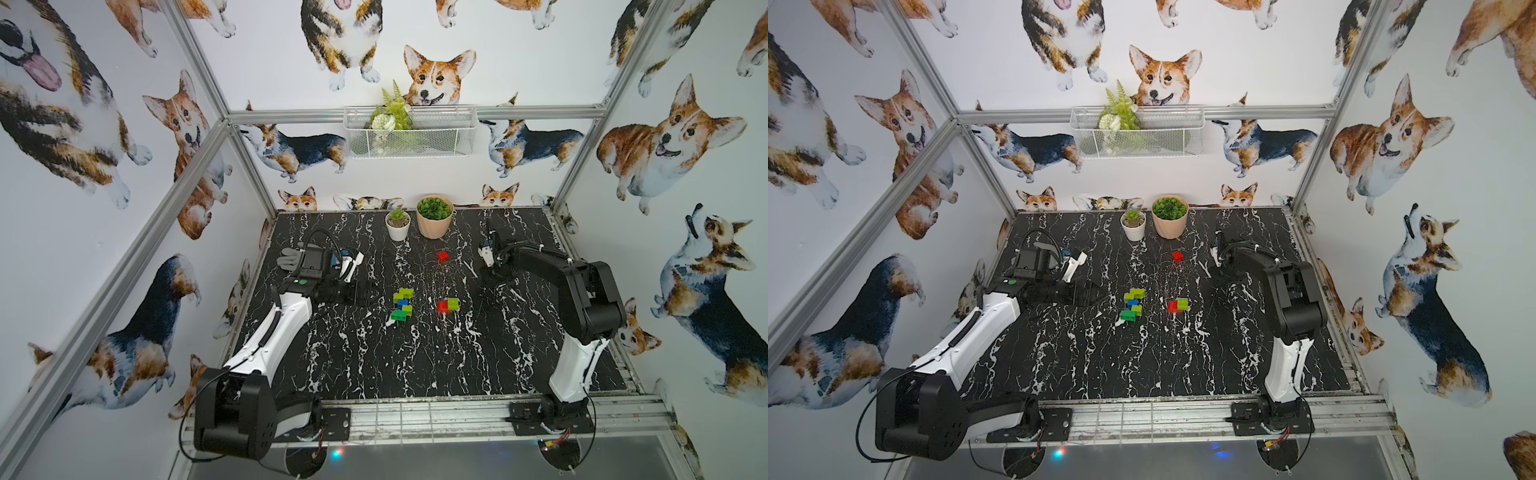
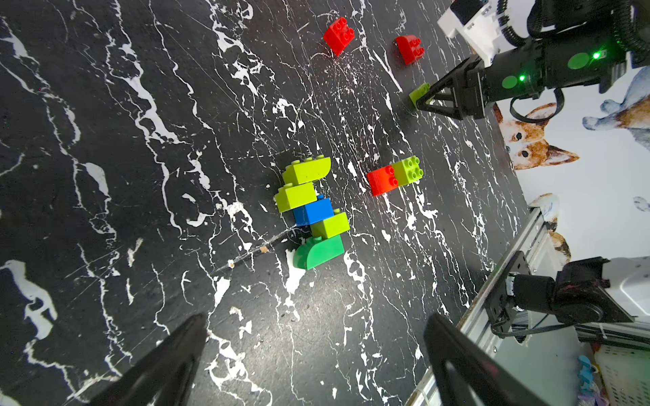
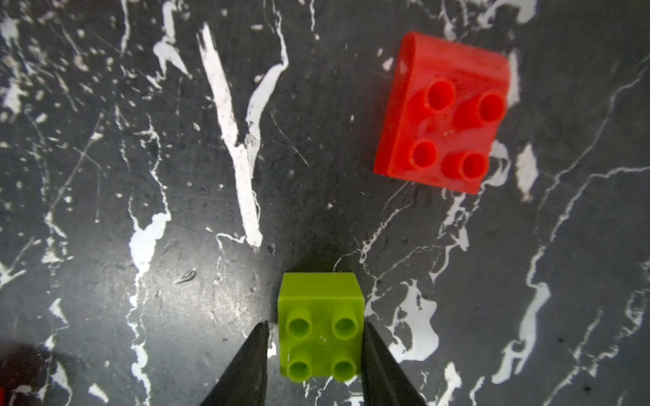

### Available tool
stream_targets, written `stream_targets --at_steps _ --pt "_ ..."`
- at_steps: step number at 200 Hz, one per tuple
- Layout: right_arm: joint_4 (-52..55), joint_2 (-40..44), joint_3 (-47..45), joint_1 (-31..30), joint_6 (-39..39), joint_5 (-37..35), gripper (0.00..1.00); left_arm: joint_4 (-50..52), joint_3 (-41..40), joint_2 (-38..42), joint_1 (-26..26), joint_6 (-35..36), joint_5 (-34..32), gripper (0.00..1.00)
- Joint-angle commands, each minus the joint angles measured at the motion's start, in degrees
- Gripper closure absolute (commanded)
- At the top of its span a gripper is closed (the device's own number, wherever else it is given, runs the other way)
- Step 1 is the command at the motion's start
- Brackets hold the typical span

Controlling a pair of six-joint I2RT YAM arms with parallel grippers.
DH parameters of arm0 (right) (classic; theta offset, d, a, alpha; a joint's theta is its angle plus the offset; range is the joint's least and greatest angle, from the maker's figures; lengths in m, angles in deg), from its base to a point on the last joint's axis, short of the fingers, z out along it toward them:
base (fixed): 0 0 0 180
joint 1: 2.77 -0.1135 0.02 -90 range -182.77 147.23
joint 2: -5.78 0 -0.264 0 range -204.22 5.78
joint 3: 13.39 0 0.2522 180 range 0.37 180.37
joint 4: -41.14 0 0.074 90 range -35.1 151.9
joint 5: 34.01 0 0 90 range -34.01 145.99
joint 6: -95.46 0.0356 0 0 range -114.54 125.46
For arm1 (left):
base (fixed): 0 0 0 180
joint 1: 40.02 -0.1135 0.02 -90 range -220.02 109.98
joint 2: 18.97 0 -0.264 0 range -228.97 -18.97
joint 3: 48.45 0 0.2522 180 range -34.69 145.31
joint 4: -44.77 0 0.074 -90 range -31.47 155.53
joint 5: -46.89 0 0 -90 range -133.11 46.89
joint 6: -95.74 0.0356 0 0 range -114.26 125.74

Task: Assemble the letter s with lego
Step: Pick up the lego brick from the center of the board.

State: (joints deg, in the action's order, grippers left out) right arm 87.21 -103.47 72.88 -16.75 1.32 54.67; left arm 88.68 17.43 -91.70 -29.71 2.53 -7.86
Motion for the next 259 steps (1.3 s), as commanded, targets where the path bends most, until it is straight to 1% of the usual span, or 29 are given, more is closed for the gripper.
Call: stream_targets --at_steps 1,38,74,83,96,104,180,233,259 --pt "1.52 -0.78 1.02 -0.89 3.07 -1.64 0.58 -0.74 -0.15 0.46 -0.04 0.65 0.75 0.00" --pt "2.38 -2.61 2.67 -2.51 3.08 -4.27 0.66 -0.49 -0.40 0.94 -0.02 0.82 0.53 0.00" --pt "2.46 -3.58 3.75 -2.63 3.32 -5.47 0.68 -0.43 -0.70 1.54 0.02 0.92 0.34 0.00" --pt "2.75 -3.98 4.27 -2.64 3.27 -5.86 0.66 -0.44 -0.78 1.54 -0.02 0.92 0.43 0.00" --pt "2.74 -4.41 4.82 -2.77 3.09 -5.81 0.57 -0.42 -0.70 1.54 -0.02 0.92 0.36 0.00" --pt "2.27 -4.45 4.77 -2.81 3.22 -5.51 0.56 -0.28 -0.70 1.54 -0.02 0.89 0.40 0.00" --pt "0.73 -5.35 5.44 -2.99 4.60 -4.38 0.55 -0.16 -0.59 1.34 -0.02 0.92 0.52 0.00" --pt "1.16 -6.28 7.23 -2.99 5.14 -4.14 0.60 -0.16 -0.64 1.19 0.02 1.00 0.44 0.00" --pt "1.73 -6.19 7.40 -3.07 4.85 -3.63 0.72 -0.07 -0.58 1.27 -0.02 1.00 0.35 0.00"
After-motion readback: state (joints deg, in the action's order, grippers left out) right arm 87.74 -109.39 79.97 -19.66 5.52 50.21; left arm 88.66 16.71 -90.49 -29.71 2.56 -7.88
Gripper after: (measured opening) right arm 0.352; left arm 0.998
